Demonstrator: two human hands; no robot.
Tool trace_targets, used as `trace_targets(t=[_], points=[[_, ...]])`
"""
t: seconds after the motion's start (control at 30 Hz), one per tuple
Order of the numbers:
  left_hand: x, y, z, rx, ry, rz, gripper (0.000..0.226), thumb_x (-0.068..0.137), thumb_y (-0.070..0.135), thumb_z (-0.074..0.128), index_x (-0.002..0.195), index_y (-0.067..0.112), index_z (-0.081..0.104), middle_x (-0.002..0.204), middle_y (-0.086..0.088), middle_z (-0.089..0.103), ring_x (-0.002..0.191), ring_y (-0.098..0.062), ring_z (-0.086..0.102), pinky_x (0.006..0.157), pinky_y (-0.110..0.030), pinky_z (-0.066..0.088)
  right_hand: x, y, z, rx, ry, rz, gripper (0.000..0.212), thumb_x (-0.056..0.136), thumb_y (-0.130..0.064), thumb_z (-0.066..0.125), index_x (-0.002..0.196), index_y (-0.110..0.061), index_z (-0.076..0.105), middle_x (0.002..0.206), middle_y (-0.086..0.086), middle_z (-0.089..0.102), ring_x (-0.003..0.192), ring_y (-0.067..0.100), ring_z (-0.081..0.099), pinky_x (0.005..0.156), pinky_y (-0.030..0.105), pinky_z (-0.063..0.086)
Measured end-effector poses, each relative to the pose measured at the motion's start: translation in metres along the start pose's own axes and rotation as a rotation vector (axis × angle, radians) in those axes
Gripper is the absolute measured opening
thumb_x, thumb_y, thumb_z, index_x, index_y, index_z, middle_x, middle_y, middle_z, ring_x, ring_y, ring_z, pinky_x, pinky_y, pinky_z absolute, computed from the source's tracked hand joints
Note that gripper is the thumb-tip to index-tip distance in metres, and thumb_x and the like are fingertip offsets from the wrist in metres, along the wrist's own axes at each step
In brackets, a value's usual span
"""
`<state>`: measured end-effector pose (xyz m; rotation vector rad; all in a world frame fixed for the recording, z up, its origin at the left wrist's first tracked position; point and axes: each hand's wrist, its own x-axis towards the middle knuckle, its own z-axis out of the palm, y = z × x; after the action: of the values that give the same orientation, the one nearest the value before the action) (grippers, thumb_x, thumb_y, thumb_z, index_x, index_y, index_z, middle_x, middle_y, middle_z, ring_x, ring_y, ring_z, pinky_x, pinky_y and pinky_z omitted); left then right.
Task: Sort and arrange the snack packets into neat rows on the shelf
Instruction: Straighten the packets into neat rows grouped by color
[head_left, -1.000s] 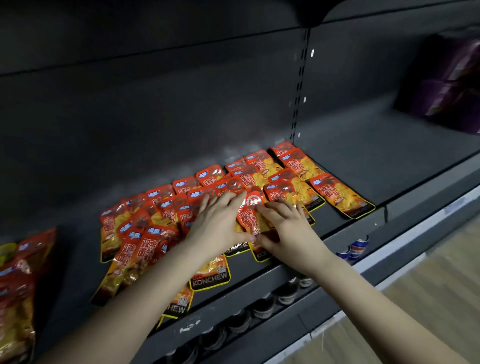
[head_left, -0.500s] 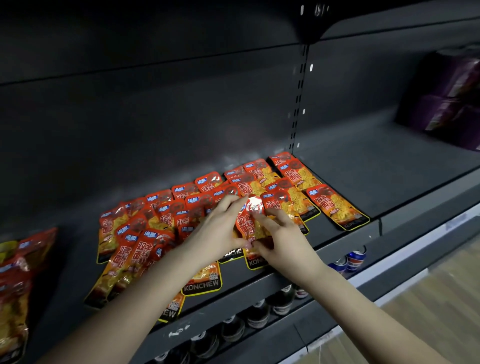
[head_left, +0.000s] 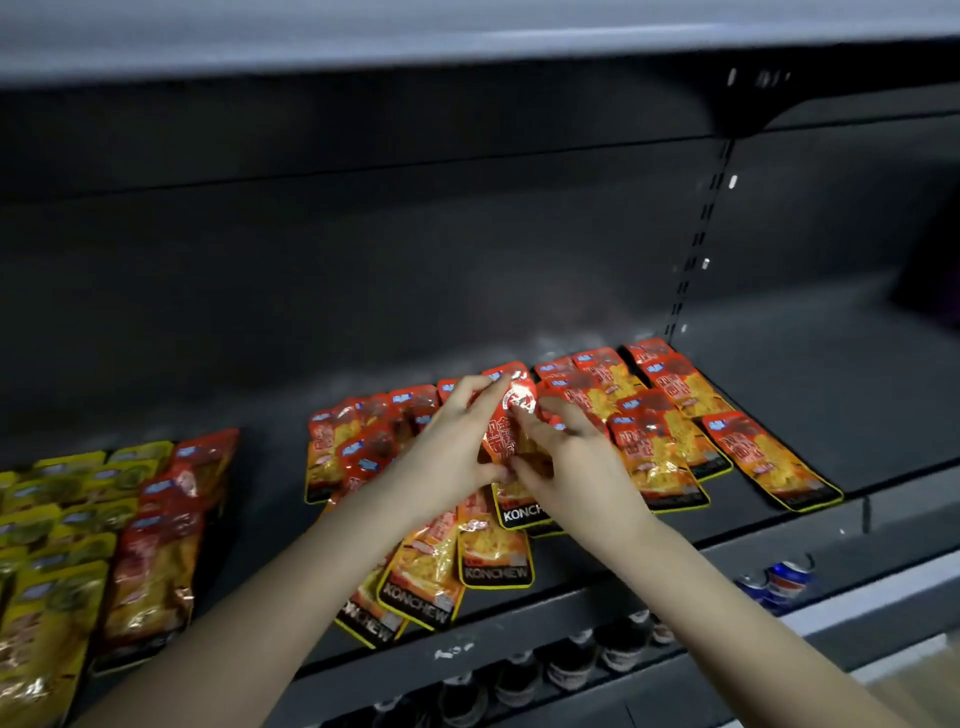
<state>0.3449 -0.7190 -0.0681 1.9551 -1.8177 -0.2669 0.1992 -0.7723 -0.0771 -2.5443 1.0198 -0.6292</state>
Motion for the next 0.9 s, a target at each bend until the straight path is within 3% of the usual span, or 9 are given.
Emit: trace_targets(t=[0.1,0.23,0.37,0.47,0.57,0.77,0.9], points=[[-0.015,-0.022,-0.023,0.023,0.037,-0.038,0.094,0.080,0.017,0.074,0.151,0.020,0.013,0.149,0.005,0.019,0.135,-0.012,0.029,0.098,-0.005,0.017,0.012,-0.030,0.009,0.009,-0.018,-0.056,0.055,0.087,-0.025,0.062,0.138,-0.019,0.044,0.145,0.009,0.037,0.123,0.027,0.049,0.102,0.031,0.040],[-0.044,-0.056,-0.047,0.038,0.026,-0.115,0.093,0.082,0.013,0.071,0.151,0.024,0.010,0.154,0.009,0.012,0.138,-0.012,0.026,0.103,-0.010,0.024,0.022,-0.072,0.034,0.048,-0.079,-0.111,0.058,0.086,-0.023,0.062,0.140,-0.019,0.041,0.148,0.009,0.032,0.124,0.026,0.049,0.104,0.029,0.038],[-0.078,-0.093,-0.065,0.055,-0.022,-0.182,0.096,0.082,0.014,0.071,0.152,0.022,0.006,0.156,0.008,0.005,0.139,-0.010,0.023,0.102,-0.007,0.018,0.024,-0.111,0.064,0.059,-0.153,-0.162,0.060,0.087,-0.024,0.060,0.142,-0.018,0.038,0.150,0.010,0.027,0.133,0.027,0.038,0.110,0.027,0.029],[-0.103,-0.114,-0.077,0.050,-0.052,-0.231,0.098,0.084,0.014,0.070,0.152,0.025,0.001,0.155,0.011,0.001,0.133,-0.010,0.034,0.104,-0.014,0.028,0.023,-0.137,0.083,0.058,-0.206,-0.188,0.060,0.088,-0.025,0.058,0.144,-0.019,0.035,0.153,0.008,0.022,0.134,0.024,0.037,0.109,0.020,0.024],[-0.126,-0.133,-0.085,0.065,-0.055,-0.249,0.098,0.084,0.014,0.070,0.152,0.026,0.000,0.155,0.011,-0.001,0.137,-0.011,0.027,0.106,-0.018,0.029,0.018,-0.162,0.100,0.064,-0.250,-0.195,0.061,0.089,-0.025,0.057,0.145,-0.020,0.032,0.154,0.008,0.016,0.133,0.023,0.038,0.107,0.020,0.027],[-0.165,-0.164,-0.092,0.093,-0.075,-0.264,0.098,0.081,0.014,0.072,0.151,0.028,0.006,0.151,0.004,0.009,0.125,-0.016,0.041,0.099,-0.022,0.037,0.003,-0.195,0.130,0.053,-0.298,-0.225,0.065,0.089,-0.022,0.058,0.146,-0.018,0.028,0.153,0.006,0.020,0.136,0.022,0.034,0.107,0.017,0.024],[-0.185,-0.180,-0.090,0.149,-0.068,-0.243,0.097,0.079,0.023,0.074,0.151,0.032,0.010,0.150,0.007,0.014,0.135,-0.018,0.027,0.111,-0.029,0.027,-0.006,-0.208,0.146,0.056,-0.340,-0.211,0.067,0.087,-0.020,0.059,0.146,-0.017,0.028,0.151,0.005,0.021,0.135,0.020,0.035,0.104,0.011,0.019]])
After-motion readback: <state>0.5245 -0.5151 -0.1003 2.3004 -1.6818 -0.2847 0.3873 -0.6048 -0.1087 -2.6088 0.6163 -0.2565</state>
